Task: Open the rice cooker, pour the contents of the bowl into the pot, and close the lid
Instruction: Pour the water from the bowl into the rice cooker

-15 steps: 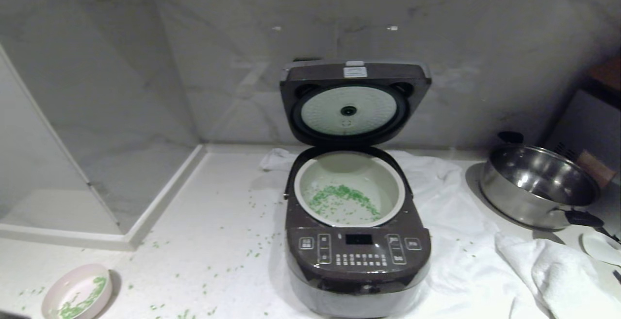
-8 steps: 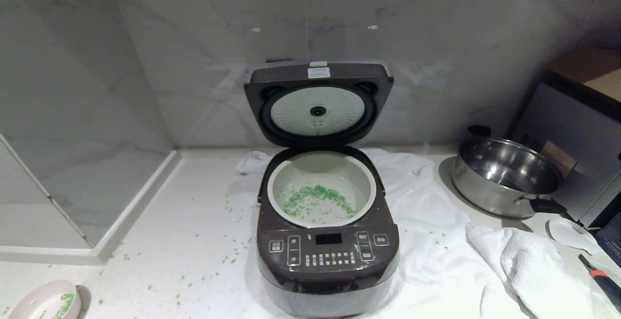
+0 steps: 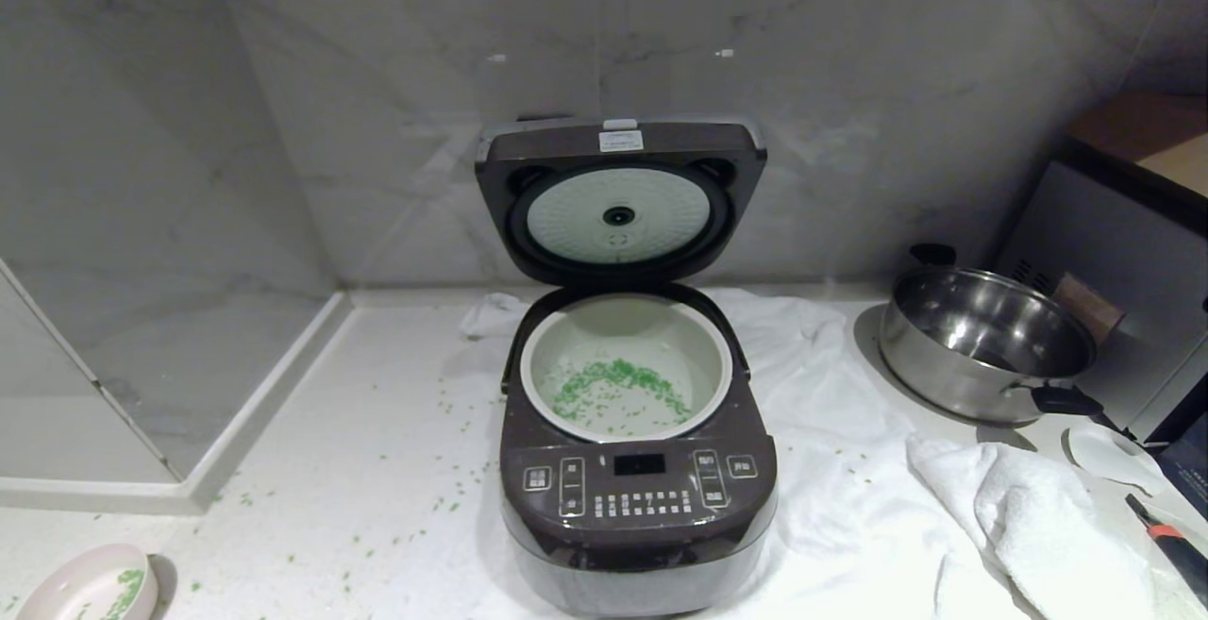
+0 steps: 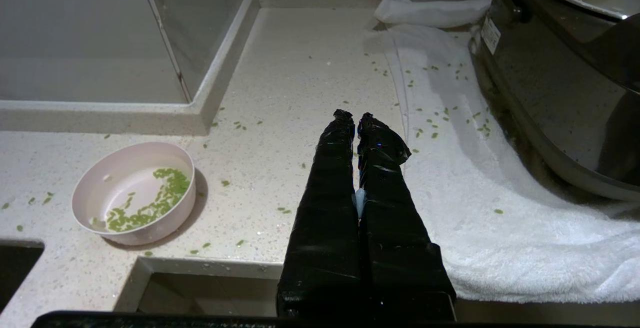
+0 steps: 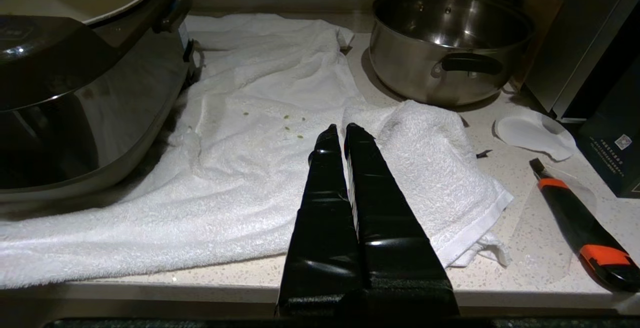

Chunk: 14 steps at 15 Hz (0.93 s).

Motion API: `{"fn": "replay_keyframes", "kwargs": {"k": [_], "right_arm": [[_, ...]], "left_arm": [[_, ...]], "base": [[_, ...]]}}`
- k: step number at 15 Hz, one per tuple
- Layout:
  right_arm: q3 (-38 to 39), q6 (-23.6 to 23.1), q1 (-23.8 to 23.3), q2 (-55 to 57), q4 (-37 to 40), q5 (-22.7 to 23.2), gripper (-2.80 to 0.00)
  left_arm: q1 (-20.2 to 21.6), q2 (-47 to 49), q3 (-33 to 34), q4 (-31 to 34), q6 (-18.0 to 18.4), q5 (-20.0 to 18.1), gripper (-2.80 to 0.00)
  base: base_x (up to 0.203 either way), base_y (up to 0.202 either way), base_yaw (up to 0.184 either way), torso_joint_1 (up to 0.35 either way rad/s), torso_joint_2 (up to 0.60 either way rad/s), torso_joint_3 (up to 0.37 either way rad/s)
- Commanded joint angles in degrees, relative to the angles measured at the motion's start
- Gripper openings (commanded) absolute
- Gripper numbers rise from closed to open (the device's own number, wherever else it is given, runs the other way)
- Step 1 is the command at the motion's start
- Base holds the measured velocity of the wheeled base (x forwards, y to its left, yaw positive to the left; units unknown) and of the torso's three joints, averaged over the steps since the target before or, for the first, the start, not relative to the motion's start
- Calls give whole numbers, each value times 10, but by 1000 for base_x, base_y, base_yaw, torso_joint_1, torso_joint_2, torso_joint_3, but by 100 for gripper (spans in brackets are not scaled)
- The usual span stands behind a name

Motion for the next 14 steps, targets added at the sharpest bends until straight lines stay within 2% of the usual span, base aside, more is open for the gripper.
{"fn": "replay_keyframes", "kwargs": {"k": [1,12,14], "right_arm": [[1,4,1,0,-2,0,-280],[0,5,1,0,-2,0,-280],[0,5,1,0,-2,0,-280]], "left_arm": [[0,-1,0,0,-2,0,-280],[0,-1,0,-1,-8,0,-280],[0,-1,0,-1,-13,0,-280]], "base": [[0,0,0,0,0,0],[0,0,0,0,0,0],[92,0,2,-2,-7,0]]}}
